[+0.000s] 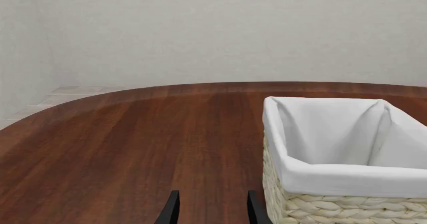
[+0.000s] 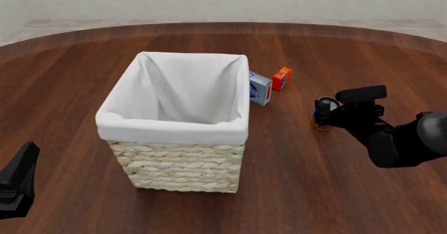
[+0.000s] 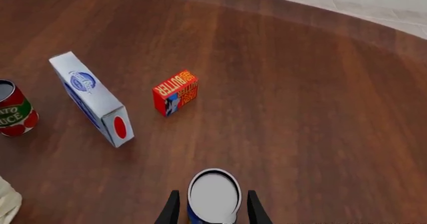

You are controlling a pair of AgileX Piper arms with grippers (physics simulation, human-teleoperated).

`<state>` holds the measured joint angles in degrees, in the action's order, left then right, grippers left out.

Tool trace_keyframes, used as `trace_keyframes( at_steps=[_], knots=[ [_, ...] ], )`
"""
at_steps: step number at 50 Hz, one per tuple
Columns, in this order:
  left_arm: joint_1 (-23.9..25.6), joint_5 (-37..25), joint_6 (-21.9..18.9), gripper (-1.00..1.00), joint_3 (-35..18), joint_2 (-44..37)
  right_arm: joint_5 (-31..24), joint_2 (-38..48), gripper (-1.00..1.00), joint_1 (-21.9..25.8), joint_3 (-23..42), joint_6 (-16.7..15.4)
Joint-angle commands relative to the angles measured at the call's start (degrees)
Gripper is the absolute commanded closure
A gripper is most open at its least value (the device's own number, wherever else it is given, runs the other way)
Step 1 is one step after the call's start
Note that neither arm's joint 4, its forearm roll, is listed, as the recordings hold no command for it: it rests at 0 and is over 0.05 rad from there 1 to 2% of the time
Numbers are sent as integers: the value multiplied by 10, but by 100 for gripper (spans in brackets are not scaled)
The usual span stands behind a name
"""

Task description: Pick up the alphabet soup and put it in the basket.

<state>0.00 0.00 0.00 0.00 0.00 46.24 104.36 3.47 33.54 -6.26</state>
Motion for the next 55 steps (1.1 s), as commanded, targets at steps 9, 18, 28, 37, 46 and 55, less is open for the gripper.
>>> trace_keyframes(
  at_steps=[9,18,28,37,46,55],
  knots=[
    [0,0,0,-100,0,0,9,5,-100,-3,-4,7],
    [0,0,0,-100,0,0,15,15,-100,-3,-3,9],
    [0,0,0,-100,0,0,18,19,-100,-5,-4,9],
    [0,0,0,-100,0,0,21,29,-100,-7,-1,10],
    [0,0,0,-100,0,0,22,32,-100,-6,0,12],
    [0,0,0,-100,0,0,21,37,-100,-7,5,17]
  ],
)
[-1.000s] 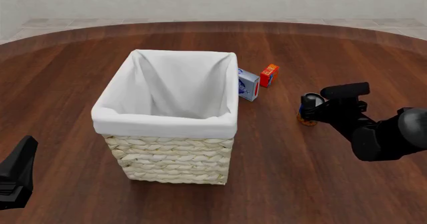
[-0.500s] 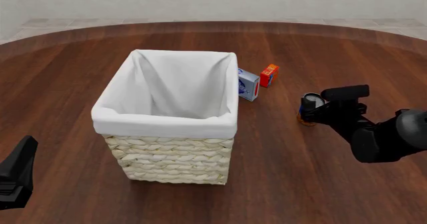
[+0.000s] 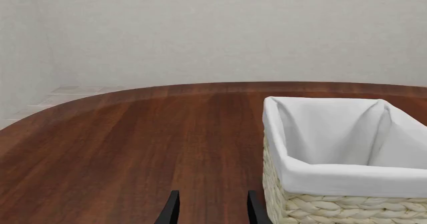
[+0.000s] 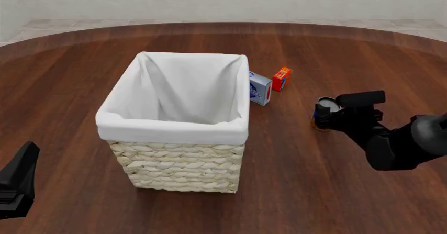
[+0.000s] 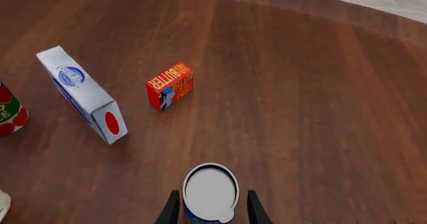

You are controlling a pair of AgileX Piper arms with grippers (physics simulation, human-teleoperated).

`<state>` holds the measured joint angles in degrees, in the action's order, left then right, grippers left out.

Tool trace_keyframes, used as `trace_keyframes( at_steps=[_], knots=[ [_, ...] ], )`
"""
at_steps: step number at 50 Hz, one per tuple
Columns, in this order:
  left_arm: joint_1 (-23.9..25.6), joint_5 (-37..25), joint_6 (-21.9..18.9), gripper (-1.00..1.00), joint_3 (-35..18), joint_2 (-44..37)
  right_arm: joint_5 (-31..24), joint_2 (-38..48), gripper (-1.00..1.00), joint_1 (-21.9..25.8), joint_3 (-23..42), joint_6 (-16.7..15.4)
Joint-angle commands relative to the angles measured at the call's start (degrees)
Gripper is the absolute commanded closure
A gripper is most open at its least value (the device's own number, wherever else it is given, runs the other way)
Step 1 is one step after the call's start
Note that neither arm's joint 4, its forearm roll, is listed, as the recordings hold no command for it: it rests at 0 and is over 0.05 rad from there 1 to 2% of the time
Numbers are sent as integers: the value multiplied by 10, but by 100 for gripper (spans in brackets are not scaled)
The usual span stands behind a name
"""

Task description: Pick up the alphabet soup and put it in the basket.

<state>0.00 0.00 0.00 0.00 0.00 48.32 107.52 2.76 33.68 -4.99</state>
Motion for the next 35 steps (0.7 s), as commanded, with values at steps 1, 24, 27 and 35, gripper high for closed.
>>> trace_keyframes(
  at_steps=[1,24,27,35],
  knots=[
    [0,0,0,-100,0,0,1,6,-100,0,3,4],
    [0,0,0,-100,0,0,-4,14,-100,-2,10,4],
    [0,0,0,-100,0,0,-4,17,-100,-3,12,3],
    [0,0,0,-100,0,0,-7,20,-100,-5,15,4]
  ],
)
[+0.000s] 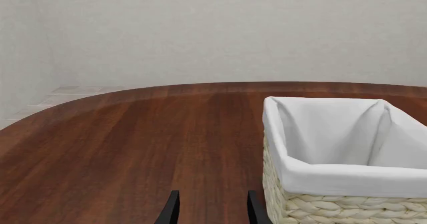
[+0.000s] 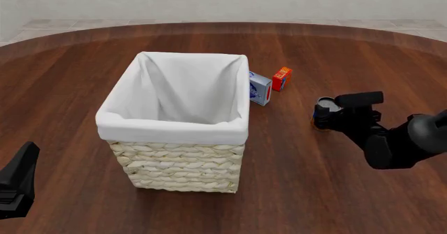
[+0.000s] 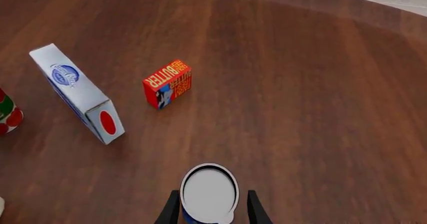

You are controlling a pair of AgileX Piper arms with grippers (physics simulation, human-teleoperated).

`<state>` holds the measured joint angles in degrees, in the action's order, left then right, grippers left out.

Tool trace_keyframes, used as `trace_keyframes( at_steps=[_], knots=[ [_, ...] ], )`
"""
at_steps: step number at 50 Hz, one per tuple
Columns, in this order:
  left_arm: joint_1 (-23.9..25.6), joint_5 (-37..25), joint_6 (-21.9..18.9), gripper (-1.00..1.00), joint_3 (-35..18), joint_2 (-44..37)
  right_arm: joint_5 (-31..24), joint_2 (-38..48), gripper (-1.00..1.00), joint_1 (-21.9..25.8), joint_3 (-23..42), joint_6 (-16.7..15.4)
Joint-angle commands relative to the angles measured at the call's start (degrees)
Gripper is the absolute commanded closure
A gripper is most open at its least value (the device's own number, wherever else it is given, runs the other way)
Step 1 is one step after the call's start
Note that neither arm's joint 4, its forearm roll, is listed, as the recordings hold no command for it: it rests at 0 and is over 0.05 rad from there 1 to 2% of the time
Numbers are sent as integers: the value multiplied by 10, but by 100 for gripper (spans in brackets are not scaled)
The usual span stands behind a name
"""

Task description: Pick up the alphabet soup and put it in the basket.

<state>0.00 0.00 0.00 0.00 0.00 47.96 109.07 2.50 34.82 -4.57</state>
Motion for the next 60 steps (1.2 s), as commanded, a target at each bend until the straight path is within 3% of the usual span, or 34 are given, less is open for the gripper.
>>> trace_keyframes(
  at_steps=[1,40,49,57,58,60],
  knots=[
    [0,0,0,-100,0,0,-3,6,-100,-3,3,1],
    [0,0,0,-100,0,0,-19,12,-100,-8,16,4],
    [0,0,0,-100,0,0,-6,1,-100,-4,7,20],
    [0,0,0,-100,0,0,2,4,-100,-6,4,5],
    [0,0,0,-100,0,0,10,-1,100,2,-3,3],
    [0,0,0,-100,0,0,6,1,100,-2,2,6]
  ],
)
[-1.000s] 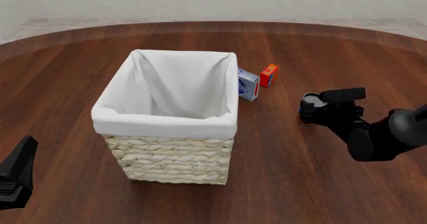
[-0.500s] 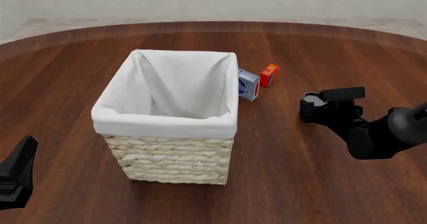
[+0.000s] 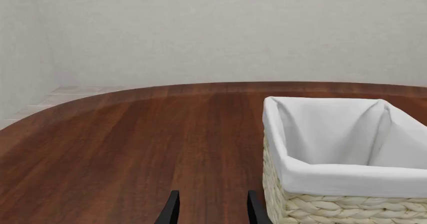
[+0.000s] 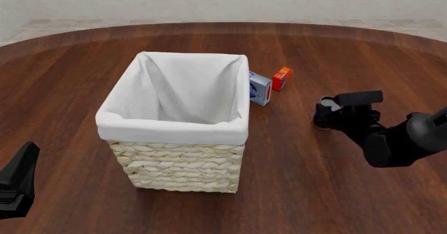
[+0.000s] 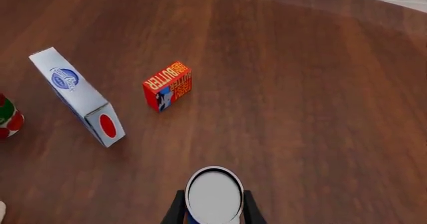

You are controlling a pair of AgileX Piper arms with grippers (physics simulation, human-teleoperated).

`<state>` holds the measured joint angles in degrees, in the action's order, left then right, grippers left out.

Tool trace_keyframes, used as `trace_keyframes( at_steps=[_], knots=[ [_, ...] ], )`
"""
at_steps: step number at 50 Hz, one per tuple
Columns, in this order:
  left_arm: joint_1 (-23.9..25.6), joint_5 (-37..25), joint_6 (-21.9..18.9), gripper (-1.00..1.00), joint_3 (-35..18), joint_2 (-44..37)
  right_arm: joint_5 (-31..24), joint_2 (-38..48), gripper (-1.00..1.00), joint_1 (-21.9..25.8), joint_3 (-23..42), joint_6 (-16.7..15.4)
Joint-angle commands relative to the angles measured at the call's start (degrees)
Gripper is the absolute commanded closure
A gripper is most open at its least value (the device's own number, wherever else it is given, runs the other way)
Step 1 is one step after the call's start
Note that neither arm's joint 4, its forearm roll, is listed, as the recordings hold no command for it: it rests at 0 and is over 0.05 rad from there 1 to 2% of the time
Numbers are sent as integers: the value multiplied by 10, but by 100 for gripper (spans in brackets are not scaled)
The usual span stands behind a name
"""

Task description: Pick up the alphabet soup and put it in the basket.

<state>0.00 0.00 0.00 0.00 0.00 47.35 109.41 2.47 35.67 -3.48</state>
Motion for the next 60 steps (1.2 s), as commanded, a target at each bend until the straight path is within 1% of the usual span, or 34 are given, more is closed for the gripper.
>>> trace_keyframes(
  at_steps=[1,3,17,26,36,60],
  knots=[
    [0,0,0,-100,0,0,12,-2,100,1,-7,-2],
    [0,0,0,-100,0,0,15,-2,100,1,-8,-5],
    [0,0,0,-100,0,0,19,-9,100,6,-15,3],
    [0,0,0,-100,0,0,17,-33,100,7,-25,4],
    [0,0,0,-100,0,0,11,-72,100,2,-40,2],
    [0,0,0,-100,0,0,-18,-179,100,22,-81,-9]
  ],
)
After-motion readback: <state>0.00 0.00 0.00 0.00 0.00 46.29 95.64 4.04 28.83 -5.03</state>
